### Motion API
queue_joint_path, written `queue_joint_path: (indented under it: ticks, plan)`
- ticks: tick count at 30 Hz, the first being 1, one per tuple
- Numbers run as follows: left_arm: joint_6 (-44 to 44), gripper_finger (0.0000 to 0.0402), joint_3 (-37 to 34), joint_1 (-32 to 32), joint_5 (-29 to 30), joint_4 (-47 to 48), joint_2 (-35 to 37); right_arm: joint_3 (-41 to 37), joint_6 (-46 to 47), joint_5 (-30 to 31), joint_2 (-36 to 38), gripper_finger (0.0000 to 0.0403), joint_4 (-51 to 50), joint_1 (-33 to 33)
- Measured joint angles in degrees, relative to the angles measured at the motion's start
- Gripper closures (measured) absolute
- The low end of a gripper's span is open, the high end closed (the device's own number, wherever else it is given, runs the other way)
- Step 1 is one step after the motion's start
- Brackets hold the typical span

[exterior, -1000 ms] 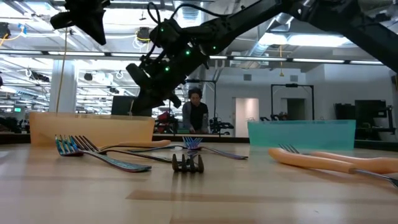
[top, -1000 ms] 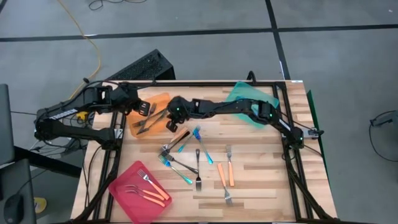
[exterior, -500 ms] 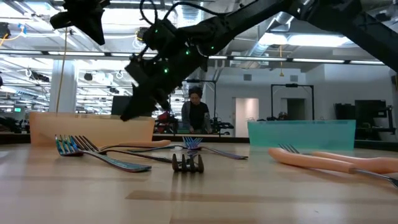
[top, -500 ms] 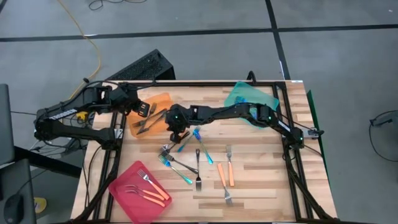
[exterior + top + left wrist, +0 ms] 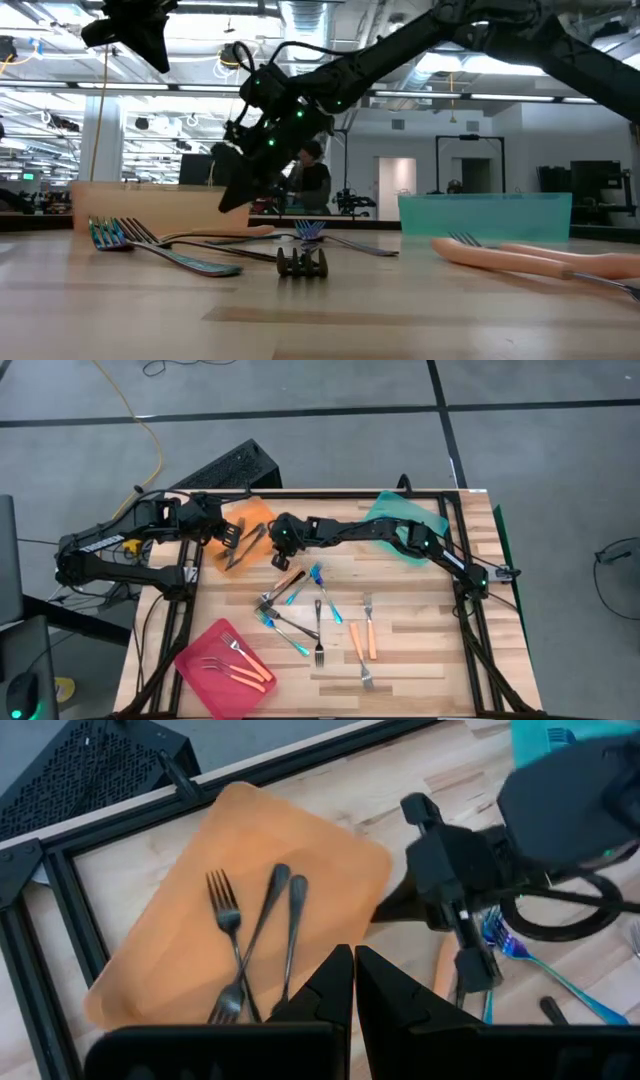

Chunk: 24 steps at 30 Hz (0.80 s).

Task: Sort silverware by color (type)
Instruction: Adjust the orange bin, then put the iridescent fork into the green bin

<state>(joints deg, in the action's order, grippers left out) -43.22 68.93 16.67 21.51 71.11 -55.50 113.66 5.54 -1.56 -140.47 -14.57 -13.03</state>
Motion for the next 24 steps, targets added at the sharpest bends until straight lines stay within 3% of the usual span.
queue_joint_path:
  ticks: [7,13,19,24]
  plan:
    - [0.0,0.0401,-3.6,-0.9,-2.6,-2.3,0.0,8.1,-1.0,-3.7,0.2,0.0388,-7.9,0.7]
    - [-2.3,0.0401,-5.2,-4.0,-1.7,-2.6,0.2,21.6,-6.6,-3.7,0.4,0.0388,-23.3,1.4]
    - [-3.7,0.0401,-5.1,-9.8,-0.7,-2.6,3.2,18.1,-9.3,-2.8,10.2,0.0388,-31.7,1.2]
    - [-5.2,0.0401,-5.1,-18.3,6.6,-4.4,7.7,18.1,-10.5,-1.0,17.6,0.0388,-42.2,1.7]
